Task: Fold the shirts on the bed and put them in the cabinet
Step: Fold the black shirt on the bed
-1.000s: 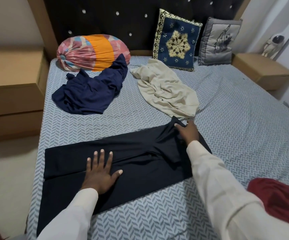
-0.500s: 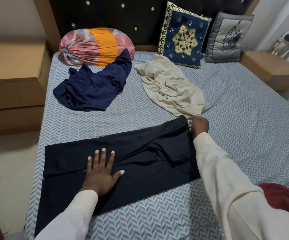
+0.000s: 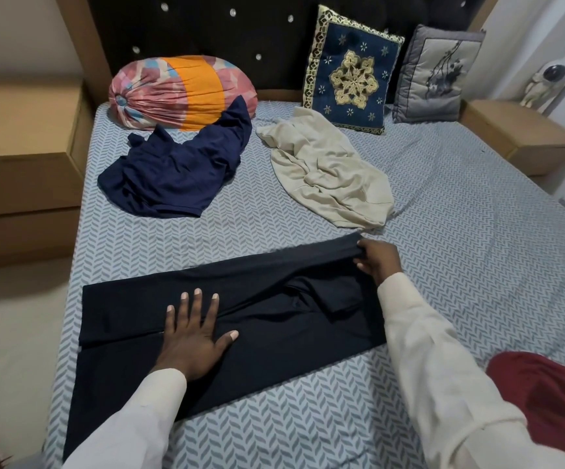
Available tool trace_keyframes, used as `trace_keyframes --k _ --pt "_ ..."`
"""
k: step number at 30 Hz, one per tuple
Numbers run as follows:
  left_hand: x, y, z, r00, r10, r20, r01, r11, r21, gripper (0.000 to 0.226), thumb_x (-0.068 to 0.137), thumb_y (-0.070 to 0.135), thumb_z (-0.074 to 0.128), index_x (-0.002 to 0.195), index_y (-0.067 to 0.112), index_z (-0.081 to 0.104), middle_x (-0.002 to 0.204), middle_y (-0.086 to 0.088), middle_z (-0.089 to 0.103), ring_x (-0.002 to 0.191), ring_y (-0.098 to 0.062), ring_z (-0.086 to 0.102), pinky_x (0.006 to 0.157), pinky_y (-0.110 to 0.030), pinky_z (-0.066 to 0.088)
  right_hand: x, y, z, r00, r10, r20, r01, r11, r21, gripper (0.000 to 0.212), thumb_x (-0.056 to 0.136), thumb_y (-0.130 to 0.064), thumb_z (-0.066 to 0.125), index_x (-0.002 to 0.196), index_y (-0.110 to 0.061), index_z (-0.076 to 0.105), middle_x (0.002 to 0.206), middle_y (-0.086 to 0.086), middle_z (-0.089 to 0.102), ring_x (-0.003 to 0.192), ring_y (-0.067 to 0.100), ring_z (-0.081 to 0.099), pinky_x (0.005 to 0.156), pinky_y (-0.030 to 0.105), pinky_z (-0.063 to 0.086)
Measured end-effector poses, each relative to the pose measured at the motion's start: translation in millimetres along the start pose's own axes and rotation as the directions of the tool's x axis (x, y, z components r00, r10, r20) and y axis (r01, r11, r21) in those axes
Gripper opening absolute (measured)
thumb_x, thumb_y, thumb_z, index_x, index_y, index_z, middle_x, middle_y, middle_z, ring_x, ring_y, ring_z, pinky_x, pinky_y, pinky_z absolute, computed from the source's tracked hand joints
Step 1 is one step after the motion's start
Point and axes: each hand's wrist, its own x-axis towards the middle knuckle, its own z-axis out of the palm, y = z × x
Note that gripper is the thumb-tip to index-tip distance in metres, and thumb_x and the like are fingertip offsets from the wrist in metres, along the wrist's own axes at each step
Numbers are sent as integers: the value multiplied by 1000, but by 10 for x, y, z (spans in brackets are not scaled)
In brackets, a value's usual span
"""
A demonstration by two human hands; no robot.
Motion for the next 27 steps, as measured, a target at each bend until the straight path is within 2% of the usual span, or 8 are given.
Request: trace_keyframes --k 4,6,8,11,14,19,24,27 --pt "13 -8 7 1000 -1 2 1 1000 -5 107 60 84 -12 151 29 -20 157 -6 -32 143 -25 -33 113 -47 -24 -103 254 -63 957 -230 -177 102 838 -537 44 72 -21 61 114 -11 52 116 18 58 97 34 63 81 39 52" --pt "12 -12 11 1000 0 8 0 1000 -3 107 60 84 -12 151 29 -21 157 -6 -32 143 -25 -33 113 -47 -23 -178 333 11 834 -526 -168 265 649 -713 55 74 -15 62 127 -11 49 120 21 50 105 41 52 86 46 46" --pt "13 -10 16 1000 -1 5 1 1000 -3 107 59 84 -13 151 29 -21 157 -6 -32 143 -26 -34 114 -48 -23 -293 350 172 642 -766 4 460 382 -801 43 75 -15 59 117 -10 59 106 20 56 93 42 55 77 46 47" --pt "12 -16 3 1000 -2 2 2 1000 0 107 59 84 -13 151 30 -20 157 -6 -32 143 -25 -34 113 -48 -24 -413 414 535 535 -738 411 719 142 -681 34 83 -25 52 113 -18 66 98 10 60 90 35 56 77 41 43" --pt "-18 -25 15 1000 6 -26 -5 1000 4 112 56 89 -19 151 32 -20 158 -5 -30 144 -25 -32 109 -44 -28 -436 394 789 639 -538 550 723 176 -669 35 95 -28 49 128 -19 59 118 12 57 107 35 51 92 42 42" --pt "-119 -182 87 988 32 -151 -27 999 37 104 58 87 -29 149 38 -17 157 3 -25 147 -23 -24 106 -41 -30 -41 332 572 876 -407 259 391 284 -876 45 98 -29 46 138 -7 44 139 20 39 122 42 40 101 45 37" --pt "-123 -369 71 964 -9 -268 7 1000 -10 83 88 76 5 152 30 31 159 -10 25 147 -32 21 116 -46 10 102 293 565 943 -303 135 248 374 -894 56 98 -35 43 144 -4 35 151 18 29 133 41 31 107 44 32" --pt "-31 -644 -49 933 -166 -318 159 986 -47 86 85 73 11 151 22 35 156 -19 28 143 -43 25 114 -55 18 115 321 576 959 -247 140 231 391 -891 62 100 -36 40 153 -7 22 161 12 14 138 41 24 112 45 26"
